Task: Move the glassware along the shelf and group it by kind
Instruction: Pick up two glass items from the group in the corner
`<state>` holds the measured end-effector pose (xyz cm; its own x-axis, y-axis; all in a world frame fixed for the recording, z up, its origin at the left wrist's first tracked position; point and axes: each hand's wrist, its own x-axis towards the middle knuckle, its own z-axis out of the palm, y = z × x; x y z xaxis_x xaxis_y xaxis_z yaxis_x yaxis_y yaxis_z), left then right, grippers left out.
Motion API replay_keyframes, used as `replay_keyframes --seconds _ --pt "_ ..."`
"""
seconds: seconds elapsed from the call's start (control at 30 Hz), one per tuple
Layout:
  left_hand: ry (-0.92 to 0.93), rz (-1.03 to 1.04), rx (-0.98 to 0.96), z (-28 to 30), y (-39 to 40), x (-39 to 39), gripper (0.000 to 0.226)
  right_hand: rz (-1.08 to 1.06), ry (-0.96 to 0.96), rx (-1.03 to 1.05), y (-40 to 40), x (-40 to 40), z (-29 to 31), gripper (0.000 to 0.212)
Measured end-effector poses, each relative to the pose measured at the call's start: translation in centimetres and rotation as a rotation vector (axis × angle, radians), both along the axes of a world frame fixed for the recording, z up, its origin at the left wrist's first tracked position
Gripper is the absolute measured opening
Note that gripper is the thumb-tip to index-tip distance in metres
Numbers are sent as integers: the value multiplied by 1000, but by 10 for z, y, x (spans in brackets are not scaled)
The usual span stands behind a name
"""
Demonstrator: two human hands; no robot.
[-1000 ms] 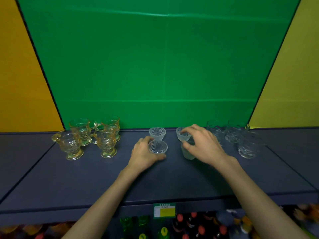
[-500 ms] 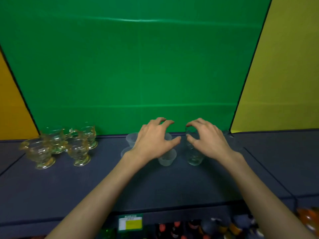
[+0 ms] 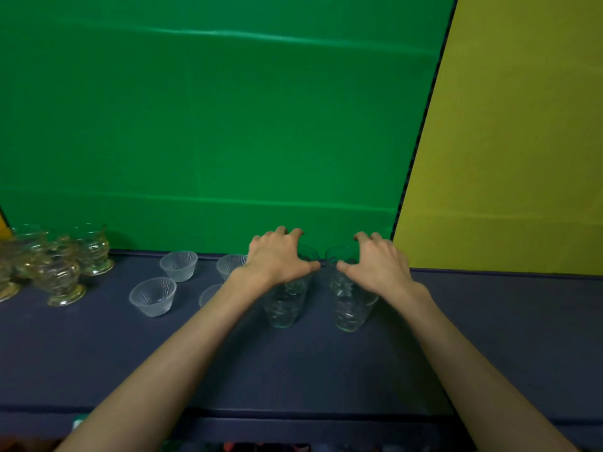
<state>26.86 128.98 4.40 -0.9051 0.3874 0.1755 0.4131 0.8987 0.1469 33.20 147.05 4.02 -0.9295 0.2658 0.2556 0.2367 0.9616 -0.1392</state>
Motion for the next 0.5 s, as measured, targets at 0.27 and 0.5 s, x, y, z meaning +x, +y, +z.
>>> replay_keyframes --seconds 0.27,0.5 --pt "-122 112 -26 -8 13 -16 89 -6 -95 -47 3 -26 -11 82" --pt "-115 115 41 -12 18 -28 83 23 -83 -65 6 -36 -15 72"
